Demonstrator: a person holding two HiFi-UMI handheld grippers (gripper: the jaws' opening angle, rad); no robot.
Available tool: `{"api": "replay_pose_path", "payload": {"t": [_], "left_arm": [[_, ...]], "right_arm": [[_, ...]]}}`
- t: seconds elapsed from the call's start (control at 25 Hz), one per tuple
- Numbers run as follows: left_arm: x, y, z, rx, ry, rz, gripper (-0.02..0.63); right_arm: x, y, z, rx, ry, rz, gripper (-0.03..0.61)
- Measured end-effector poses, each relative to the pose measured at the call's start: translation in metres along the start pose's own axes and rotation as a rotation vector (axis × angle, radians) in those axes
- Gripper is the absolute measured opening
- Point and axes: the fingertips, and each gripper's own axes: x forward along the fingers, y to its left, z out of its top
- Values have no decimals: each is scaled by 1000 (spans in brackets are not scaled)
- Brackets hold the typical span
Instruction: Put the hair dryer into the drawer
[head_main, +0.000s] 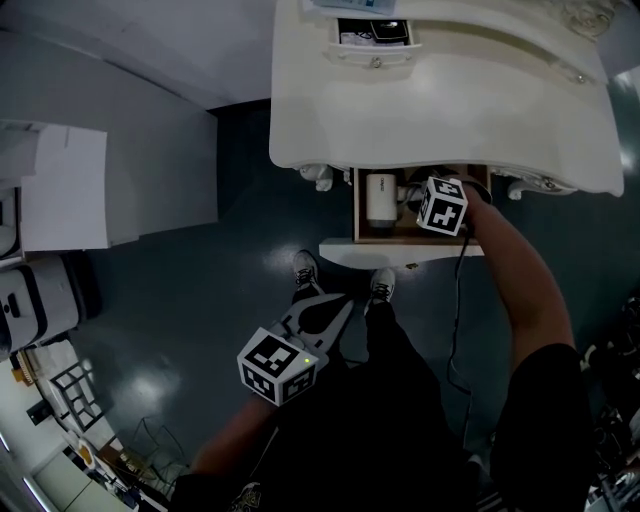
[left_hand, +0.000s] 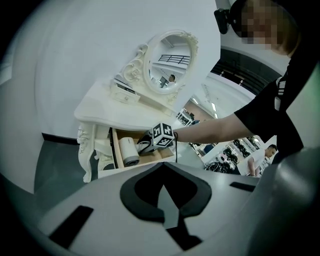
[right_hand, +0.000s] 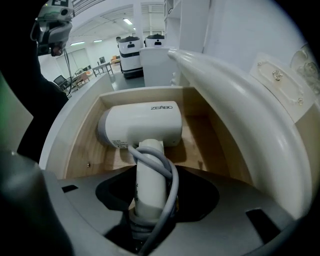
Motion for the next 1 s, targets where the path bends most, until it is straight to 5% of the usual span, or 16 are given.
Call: {"api": "replay_pose_path", "payload": {"t": [0.6, 1.0], "left_arm": [[2, 13, -2, -24, 17, 14, 4], [-3, 12, 15, 35, -5, -12, 4]], "right_arm": [[18, -3, -4, -32, -3, 16, 231], [-14, -3, -9, -19, -7, -99, 241]]}}
